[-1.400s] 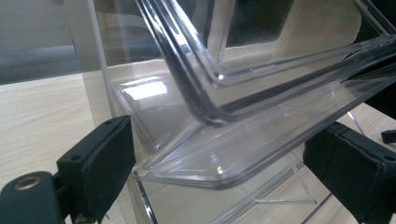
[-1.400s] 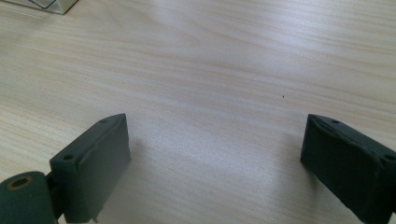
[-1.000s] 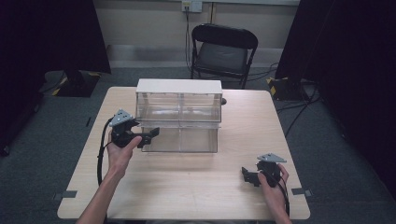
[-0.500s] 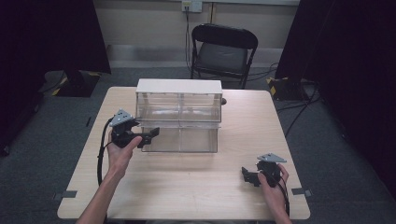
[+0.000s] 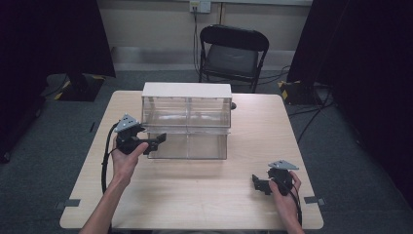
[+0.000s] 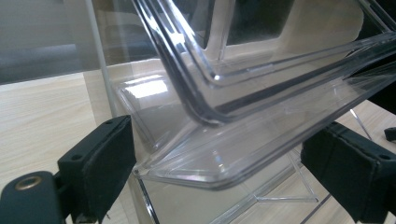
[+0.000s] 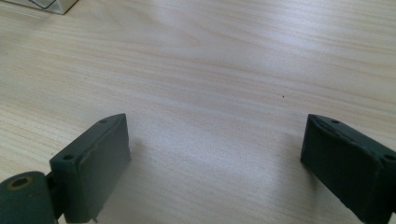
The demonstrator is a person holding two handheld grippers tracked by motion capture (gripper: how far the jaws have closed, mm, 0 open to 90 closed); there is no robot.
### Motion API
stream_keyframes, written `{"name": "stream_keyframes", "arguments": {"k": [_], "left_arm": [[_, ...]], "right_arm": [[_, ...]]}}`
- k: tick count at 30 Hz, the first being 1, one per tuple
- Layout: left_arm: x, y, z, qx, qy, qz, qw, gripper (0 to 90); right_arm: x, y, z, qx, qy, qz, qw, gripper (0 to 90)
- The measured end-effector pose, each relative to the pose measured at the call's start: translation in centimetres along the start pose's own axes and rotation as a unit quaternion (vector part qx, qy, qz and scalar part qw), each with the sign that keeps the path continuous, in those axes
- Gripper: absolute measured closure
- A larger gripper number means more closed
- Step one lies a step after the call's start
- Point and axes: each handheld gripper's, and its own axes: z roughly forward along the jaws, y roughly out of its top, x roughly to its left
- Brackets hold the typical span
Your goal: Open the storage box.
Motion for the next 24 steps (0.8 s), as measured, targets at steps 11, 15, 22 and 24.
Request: {"name": "stream_keyframes", "arguments": {"k": [11, 15, 22, 24], "left_arm": [[0.00, 0.01, 0.00, 0.000, 0.001, 0.000, 1.0000, 10.1], [-0.04, 0.01, 0.02, -0.001, 0.001, -0.003, 1.0000, 10.1], [-0.06, 0.03, 0.01, 0.000, 0.000, -0.005, 1.0000, 10.1], [-0.05, 0.04, 0.01, 0.001, 0.000, -0.004, 1.0000, 10.1]], "right_arm": [[0.00, 0.00, 0.00, 0.000, 0.000, 0.000, 1.0000, 7.3], [0.00, 0.00, 0.00, 0.000, 0.000, 0.000, 1.0000, 7.3], [0.00, 0.00, 0.00, 0.000, 0.000, 0.000, 1.0000, 7.3], [0.00, 0.00, 0.00, 0.000, 0.000, 0.000, 1.0000, 7.3]]}}
